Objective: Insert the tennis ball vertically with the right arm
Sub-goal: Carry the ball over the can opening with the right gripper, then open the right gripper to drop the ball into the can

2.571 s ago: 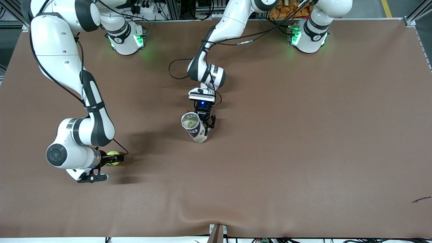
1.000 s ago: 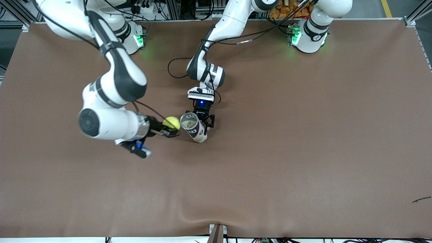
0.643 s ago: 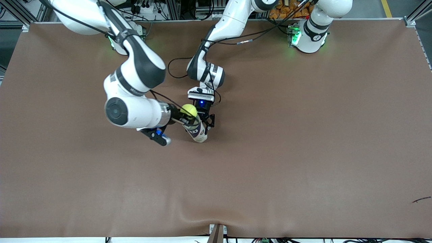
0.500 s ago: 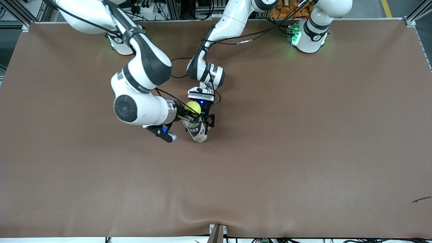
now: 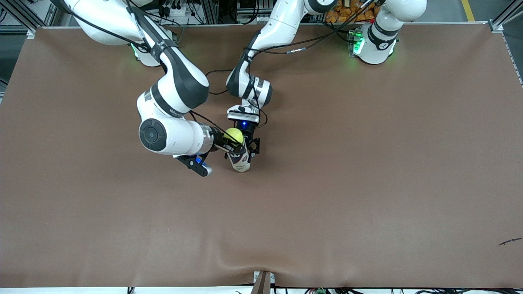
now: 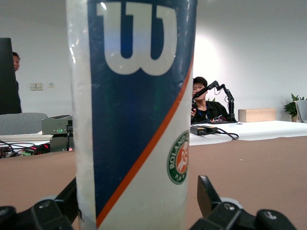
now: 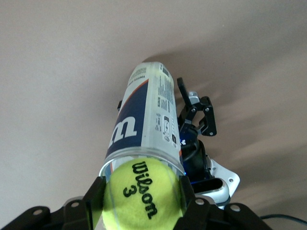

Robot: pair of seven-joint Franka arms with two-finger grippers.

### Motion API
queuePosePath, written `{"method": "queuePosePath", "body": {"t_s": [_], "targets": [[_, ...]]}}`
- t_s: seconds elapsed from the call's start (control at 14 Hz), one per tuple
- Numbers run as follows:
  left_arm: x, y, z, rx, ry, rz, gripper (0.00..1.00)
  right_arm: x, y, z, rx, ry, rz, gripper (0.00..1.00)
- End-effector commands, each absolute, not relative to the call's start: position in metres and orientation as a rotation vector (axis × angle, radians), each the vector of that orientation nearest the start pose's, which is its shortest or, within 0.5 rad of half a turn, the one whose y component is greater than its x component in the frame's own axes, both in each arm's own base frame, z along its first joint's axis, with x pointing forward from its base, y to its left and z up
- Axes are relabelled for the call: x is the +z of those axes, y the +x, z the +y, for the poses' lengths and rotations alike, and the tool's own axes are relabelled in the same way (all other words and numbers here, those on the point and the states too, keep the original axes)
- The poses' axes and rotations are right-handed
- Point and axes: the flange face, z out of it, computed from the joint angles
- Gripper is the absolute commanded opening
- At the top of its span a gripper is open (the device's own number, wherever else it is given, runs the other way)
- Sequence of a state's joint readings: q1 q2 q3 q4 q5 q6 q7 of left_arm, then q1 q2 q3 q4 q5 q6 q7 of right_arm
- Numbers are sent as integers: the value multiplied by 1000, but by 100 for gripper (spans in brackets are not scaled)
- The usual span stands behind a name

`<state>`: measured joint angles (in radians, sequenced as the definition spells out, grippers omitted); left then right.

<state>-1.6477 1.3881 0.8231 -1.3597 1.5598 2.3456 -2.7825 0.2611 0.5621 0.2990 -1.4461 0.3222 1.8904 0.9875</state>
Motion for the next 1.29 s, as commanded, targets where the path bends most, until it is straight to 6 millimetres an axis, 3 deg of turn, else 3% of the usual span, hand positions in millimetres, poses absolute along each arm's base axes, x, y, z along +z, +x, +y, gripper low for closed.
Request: {"method": "queuePosePath", "body": {"t_s": [0.0, 0.07, 0.14, 0.79, 1.21], "targets": [[55, 388, -596, -2518, -2309, 120, 100, 370, 604, 357, 540, -2681, 841, 13], [55, 388, -596, -2518, -2309, 120, 100, 367, 605, 355, 544, -2676, 847, 39], [55, 388, -596, -2518, -2309, 120, 100, 366, 607, 352, 542, -2674, 856, 99], [57, 386, -595, -2513, -2316, 105, 100, 385, 616, 349, 496, -2656, 851, 100], [42, 374, -587, -2454, -2354, 96, 100, 404, 618, 336, 499, -2661, 854, 100]]}}
